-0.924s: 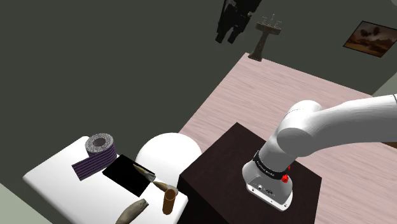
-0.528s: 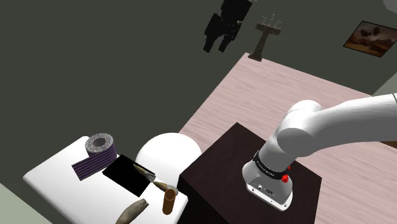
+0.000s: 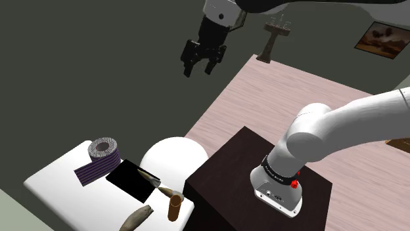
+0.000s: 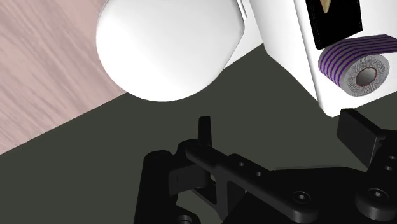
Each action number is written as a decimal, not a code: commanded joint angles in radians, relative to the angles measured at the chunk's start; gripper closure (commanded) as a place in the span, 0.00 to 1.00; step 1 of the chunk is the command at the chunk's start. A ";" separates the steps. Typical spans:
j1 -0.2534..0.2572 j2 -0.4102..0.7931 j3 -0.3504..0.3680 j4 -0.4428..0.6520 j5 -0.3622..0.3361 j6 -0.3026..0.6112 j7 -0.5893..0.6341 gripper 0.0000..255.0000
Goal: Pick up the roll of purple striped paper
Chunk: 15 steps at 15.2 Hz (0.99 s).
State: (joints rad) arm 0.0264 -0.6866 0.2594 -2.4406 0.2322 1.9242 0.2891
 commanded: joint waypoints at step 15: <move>-0.076 0.534 0.406 0.157 -0.129 0.309 0.588 0.00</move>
State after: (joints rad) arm -0.0400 -0.2049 0.6392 -2.3087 0.1367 2.2165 0.8220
